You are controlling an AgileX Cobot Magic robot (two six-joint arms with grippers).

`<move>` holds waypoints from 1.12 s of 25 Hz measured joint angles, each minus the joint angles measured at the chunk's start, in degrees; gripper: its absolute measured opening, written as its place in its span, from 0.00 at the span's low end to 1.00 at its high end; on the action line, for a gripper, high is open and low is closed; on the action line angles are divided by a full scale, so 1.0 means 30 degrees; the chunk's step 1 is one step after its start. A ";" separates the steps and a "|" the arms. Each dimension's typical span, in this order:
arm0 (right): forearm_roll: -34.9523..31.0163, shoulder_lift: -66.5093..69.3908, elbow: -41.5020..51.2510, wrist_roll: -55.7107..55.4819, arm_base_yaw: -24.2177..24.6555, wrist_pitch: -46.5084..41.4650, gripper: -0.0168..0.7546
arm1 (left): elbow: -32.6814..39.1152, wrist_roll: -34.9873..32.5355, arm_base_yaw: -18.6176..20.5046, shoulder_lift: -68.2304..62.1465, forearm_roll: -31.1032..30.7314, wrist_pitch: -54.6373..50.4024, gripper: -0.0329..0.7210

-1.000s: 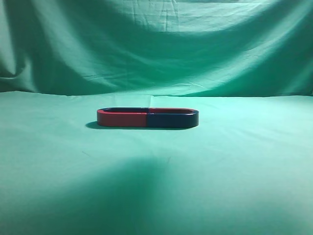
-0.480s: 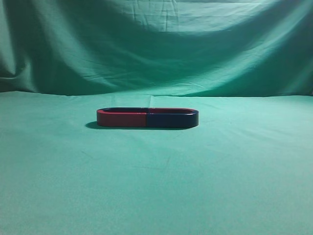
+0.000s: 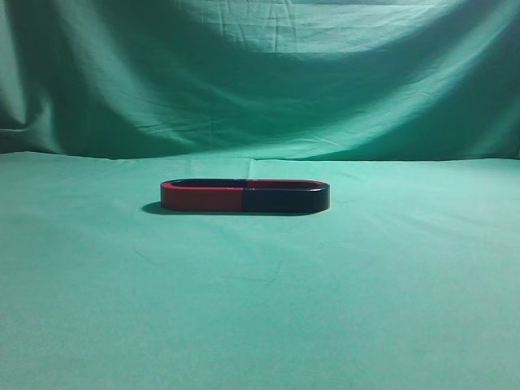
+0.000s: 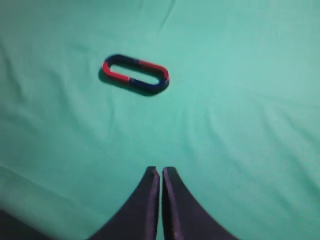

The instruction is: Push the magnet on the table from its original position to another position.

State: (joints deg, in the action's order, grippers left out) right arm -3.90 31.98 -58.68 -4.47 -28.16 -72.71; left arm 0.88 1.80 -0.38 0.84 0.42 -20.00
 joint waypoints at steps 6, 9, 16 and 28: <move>0.0369 -0.3935 0.1531 0.0982 0.0000 0.1001 0.02 | 0.0000 0.0000 0.0000 0.0000 0.0000 0.0000 0.54; 0.0635 -0.5898 0.3703 0.1461 0.0190 0.3658 0.02 | 0.0000 0.0000 0.0000 0.0000 0.0000 0.0000 0.54; 0.0893 -0.9396 1.0106 0.1586 0.3921 1.1127 0.02 | 0.0000 0.0000 0.0000 0.0000 0.0000 0.0000 0.54; 0.0893 -1.0839 1.9357 0.1623 0.7001 1.8206 0.02 | 0.0000 0.0000 0.0000 0.0000 0.0000 0.0000 0.54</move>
State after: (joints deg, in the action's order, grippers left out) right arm -1.22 -0.53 -0.61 0.40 -7.15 -18.09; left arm 0.88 1.80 -0.38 0.84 0.42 -20.00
